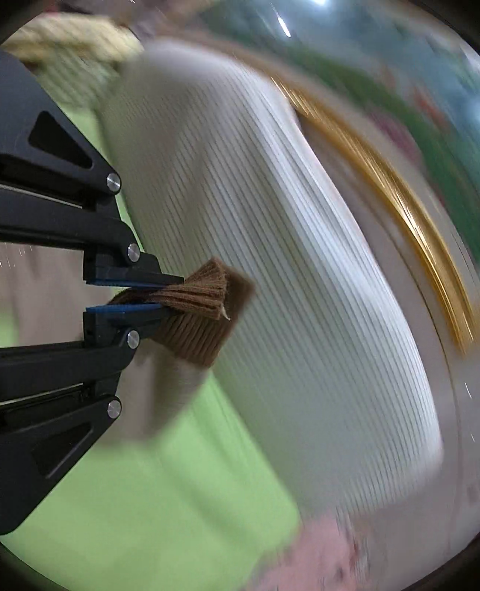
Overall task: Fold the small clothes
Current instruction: 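Grasp the brown cuff of the sleeve with the right gripper, then carry the cuff across the body with the right gripper while the left gripper grasps the other cuff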
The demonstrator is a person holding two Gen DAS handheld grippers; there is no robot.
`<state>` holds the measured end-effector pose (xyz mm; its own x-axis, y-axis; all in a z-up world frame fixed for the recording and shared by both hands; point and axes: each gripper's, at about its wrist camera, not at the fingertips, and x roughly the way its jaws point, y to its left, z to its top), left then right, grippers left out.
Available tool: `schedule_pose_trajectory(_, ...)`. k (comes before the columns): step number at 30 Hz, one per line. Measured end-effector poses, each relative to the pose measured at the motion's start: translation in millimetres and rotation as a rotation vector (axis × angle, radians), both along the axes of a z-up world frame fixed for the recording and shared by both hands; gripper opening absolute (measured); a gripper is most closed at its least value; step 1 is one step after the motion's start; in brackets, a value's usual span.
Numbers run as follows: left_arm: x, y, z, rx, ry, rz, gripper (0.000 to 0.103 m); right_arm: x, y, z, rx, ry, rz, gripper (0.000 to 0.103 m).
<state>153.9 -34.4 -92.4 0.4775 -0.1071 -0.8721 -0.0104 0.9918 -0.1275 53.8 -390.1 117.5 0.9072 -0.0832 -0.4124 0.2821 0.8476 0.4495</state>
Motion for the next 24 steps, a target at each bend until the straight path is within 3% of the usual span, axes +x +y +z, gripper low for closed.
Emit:
schedule_pose_trajectory(3,1,5,17,-0.062,-0.027,-0.007,0.094,49,92,-24,0.082,0.016,0.289,0.012)
schedule_pose_trajectory(5,0,5,19,-0.081,-0.031,-0.008,0.095,73,138,-46,0.083,0.104,0.387,0.046)
schedule_pose_trajectory(7,7,6,19,-0.113,-0.020,-0.006,0.095,74,150,-60,0.102,0.124,0.387,0.065)
schedule_pose_trajectory(11,22,4,-3,-0.116,0.029,-0.003,0.095,55,125,-82,0.129,0.174,0.289,0.067)
schedule_pose_trajectory(16,53,4,-33,-0.210,0.109,0.058,0.095,23,70,-100,0.162,0.238,0.097,0.067)
schedule_pose_trajectory(20,81,-9,-41,-0.177,0.088,0.084,0.093,-3,27,-111,0.214,0.258,-0.031,0.067)
schedule_pose_trajectory(21,85,-14,-39,-0.179,0.074,0.066,0.083,-6,22,-113,0.222,0.259,-0.045,0.067)
schedule_pose_trajectory(22,88,-19,-37,-0.188,0.066,0.038,0.058,-9,17,-114,0.225,0.264,-0.059,0.067)
schedule_pose_trajectory(23,90,-24,-33,-0.196,0.069,0.010,0.046,-11,14,-116,0.223,0.272,-0.076,0.067)
schedule_pose_trajectory(24,92,-28,-32,-0.194,0.069,-0.014,0.013,-13,10,-118,0.225,0.275,-0.096,0.067)
